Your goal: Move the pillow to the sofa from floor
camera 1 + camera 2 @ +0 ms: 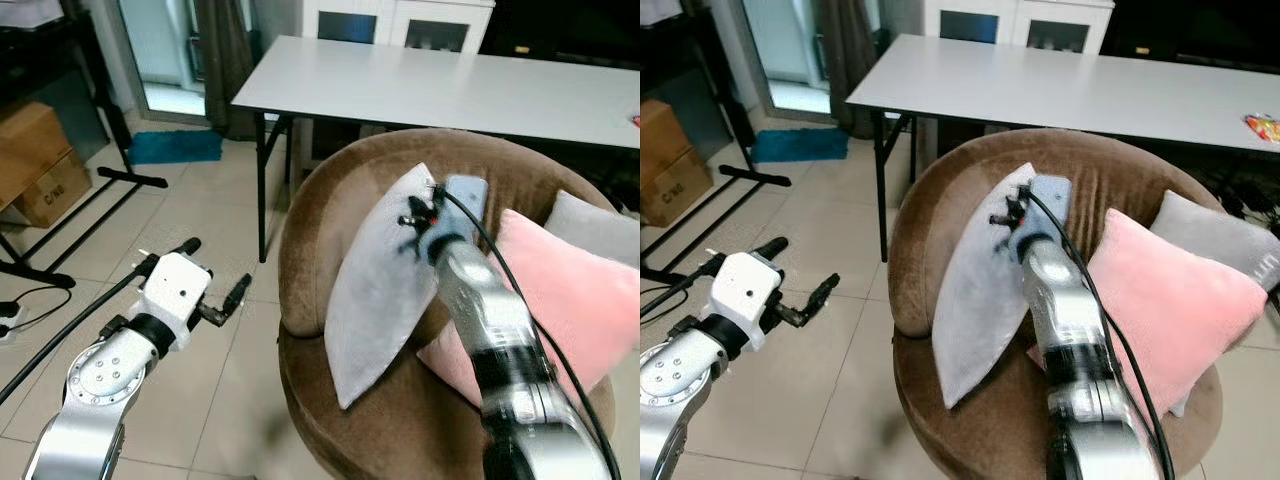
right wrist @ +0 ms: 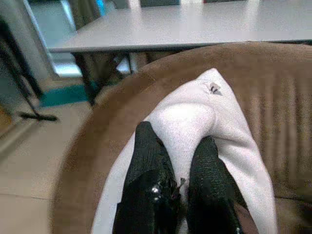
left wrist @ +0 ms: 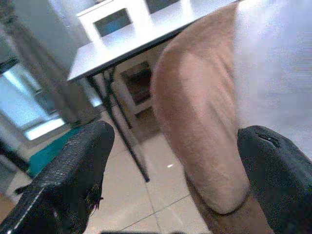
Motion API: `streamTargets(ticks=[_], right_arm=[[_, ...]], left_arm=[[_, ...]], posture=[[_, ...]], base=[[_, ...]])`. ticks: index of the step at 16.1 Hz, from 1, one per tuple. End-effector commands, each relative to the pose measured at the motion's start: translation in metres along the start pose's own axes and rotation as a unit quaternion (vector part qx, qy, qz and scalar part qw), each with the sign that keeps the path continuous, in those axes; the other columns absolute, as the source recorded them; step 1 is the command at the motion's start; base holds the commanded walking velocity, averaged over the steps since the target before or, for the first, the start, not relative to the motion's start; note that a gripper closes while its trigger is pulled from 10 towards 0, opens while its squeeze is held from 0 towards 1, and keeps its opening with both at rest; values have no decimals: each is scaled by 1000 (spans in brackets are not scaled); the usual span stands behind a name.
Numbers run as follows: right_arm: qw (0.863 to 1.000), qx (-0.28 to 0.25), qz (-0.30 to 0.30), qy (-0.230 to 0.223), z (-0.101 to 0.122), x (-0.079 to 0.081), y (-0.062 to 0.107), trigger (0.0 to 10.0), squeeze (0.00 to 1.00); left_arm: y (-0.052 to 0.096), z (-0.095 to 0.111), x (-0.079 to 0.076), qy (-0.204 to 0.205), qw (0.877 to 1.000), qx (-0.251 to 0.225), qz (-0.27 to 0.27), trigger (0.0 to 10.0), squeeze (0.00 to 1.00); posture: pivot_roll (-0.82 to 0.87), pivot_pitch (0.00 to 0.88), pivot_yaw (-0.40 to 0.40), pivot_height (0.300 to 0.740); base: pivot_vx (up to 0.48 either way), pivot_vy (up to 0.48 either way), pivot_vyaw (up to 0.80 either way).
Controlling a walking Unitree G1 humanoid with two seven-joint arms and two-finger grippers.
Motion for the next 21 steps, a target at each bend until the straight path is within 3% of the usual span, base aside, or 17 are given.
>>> streamTargets(ticks=[1,4,5,7,8,10,12,13,14,15,16,17,19,21], right_arm=[[998,-49,-36,28,31,-9,-11,10000,0],[994,-40,-82,65,34,-17,-20,10000,0],[992,-40,-86,89,36,-12,-24,10000,0],[993,-32,-52,104,31,9,-28,10000,0],[992,-15,0,123,19,38,-28,10000,0],[991,5,40,126,6,60,-26,10000,0],[990,31,72,117,-10,85,-21,10000,0],[992,52,60,95,-20,100,-17,10000,0],[995,73,43,54,-27,104,-15,10000,0],[995,83,38,27,-28,104,-15,10000,376],[995,87,36,10,-29,105,-14,10000,376],[994,95,36,-35,-28,105,-15,10000,1000],[994,91,33,-61,-23,103,-17,10000,1000],[996,64,34,-58,-11,93,-21,10000,1000]], left_arm=[[-3,3,-3,-2,1000,-7,-22,10000,39],[-5,5,-1,-6,999,-12,-32,10000,39],[-6,6,0,-8,999,-15,-37,10000,39],[-6,7,-1,-9,999,-16,-45,10000,43],[-6,7,-3,-9,998,-17,-57,10000,43],[-6,7,-5,-10,998,-16,-68,10000,43],[-5,6,-8,-4,996,-14,-86,10000,43],[-1,4,-11,9,994,-9,-110,10000,43],[4,4,-14,21,991,-6,-132,10000,43],[5,3,-14,23,990,-5,-138,10000,43],[6,3,-15,24,990,-4,-141,10000,43],[7,2,-13,24,989,-3,-144,10000,39],[6,2,-12,24,989,-3,-147,10000,43],[5,3,-12,25,988,-3,-152,10000,39]], posture=[[19,0,-28,740],[29,0,-34,740],[31,0,-37,740],[32,0,-35,740],[37,0,-35,740],[47,0,-40,740],[55,0,-46,740],[62,0,-54,740],[62,0,-54,740],[67,0,-61,740],[67,0,-61,740],[65,0,-59,740],[62,0,-57,740],[58,0,-52,740]], base=[[0,0,0],[0,0,0],[0,0,0],[0,0,0],[0,0,0],[0,0,0],[0,0,0],[0,0,0],[0,0,0],[0,0,0],[0,0,0],[0,0,0],[0,0,0],[0,0,0]])
Point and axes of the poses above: a point about 5 cm out from each wrist's last joint towards the gripper, its own y axis pointing back from the gripper into the wrist, its own z axis along the axis of the wrist's last joint, x = y × z, the point moved 4 cm from there along -y, pointing out of the wrist towards the gripper, and after that the axes turned 3 degrees about -y, right-handed, at the moved point
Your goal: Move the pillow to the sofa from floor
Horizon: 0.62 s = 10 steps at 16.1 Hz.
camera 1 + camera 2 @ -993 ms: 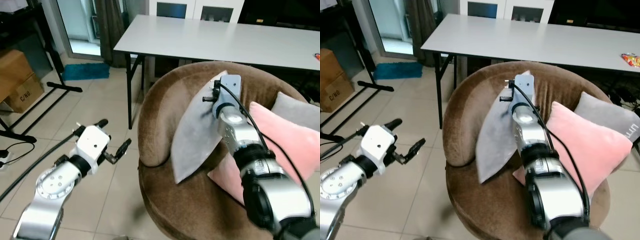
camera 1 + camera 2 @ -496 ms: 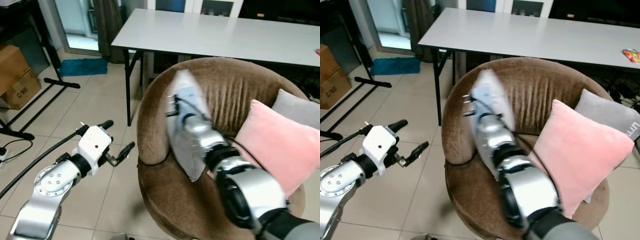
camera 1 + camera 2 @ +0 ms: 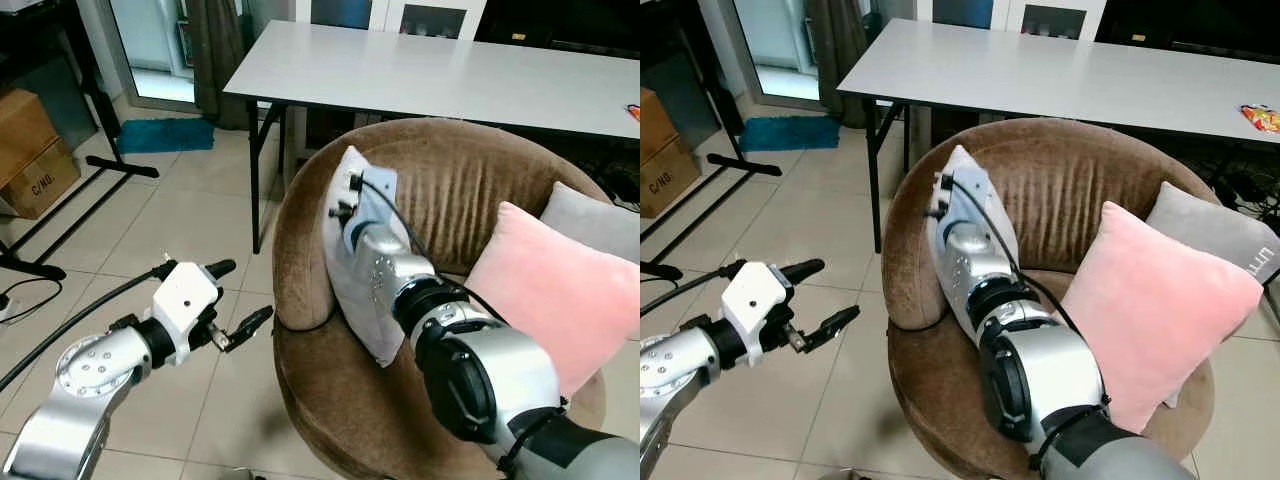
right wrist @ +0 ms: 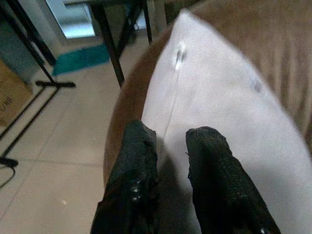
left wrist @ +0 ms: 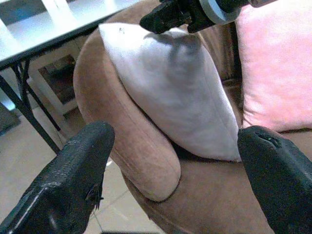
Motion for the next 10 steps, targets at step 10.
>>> streamTargets(ticks=[10], right_arm=[[971,-221,70,-60,55,-83,71,10000,0]], left_arm=[[-2,26,29,29,982,-49,179,10000,27]], posture=[[-18,0,-16,740]], base=[[0,0,0]])
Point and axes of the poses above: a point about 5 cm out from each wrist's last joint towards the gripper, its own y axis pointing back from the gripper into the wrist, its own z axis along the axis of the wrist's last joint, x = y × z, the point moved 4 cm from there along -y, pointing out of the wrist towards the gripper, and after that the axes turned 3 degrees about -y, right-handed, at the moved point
